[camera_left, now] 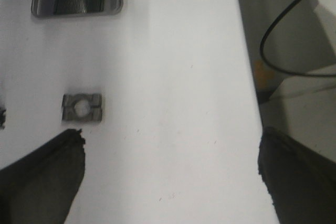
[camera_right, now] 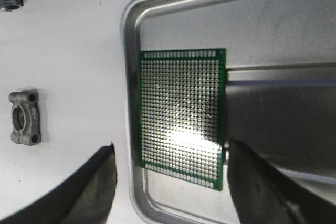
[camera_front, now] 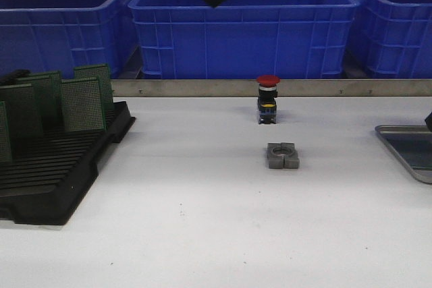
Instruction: Place circuit board on tray
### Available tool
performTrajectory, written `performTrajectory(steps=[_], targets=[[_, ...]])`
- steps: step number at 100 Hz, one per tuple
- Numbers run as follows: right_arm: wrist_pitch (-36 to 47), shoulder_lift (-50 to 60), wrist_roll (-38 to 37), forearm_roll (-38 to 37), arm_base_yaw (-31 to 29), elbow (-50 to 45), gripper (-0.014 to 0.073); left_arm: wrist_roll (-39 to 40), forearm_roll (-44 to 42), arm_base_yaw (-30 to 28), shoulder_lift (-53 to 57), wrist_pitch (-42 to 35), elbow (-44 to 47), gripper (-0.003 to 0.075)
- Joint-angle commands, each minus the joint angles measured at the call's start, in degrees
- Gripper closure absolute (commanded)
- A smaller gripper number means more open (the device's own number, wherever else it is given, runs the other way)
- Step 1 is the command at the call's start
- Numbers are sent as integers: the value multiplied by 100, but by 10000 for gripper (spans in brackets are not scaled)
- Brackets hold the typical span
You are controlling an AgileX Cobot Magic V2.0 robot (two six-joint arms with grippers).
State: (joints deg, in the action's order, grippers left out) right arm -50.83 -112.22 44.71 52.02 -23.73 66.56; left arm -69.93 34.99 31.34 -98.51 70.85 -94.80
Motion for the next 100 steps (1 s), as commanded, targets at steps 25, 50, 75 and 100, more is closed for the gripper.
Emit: performTrajectory(steps=[25,50,75,100], targets=[[-175,317,31,185,-33,135,111,50,-2077,-280,264,-78,-344,99],[-169,317,31,185,-33,135,111,50,-2099,-1197,241,-726,-344,99],[-158,317,31,190,-33,135,111,50,-1897,-1911,-142,-712,-331,99],[-158,317,31,190,-33,135,111,14,-1864,-2144,-624,-935,-331,99]])
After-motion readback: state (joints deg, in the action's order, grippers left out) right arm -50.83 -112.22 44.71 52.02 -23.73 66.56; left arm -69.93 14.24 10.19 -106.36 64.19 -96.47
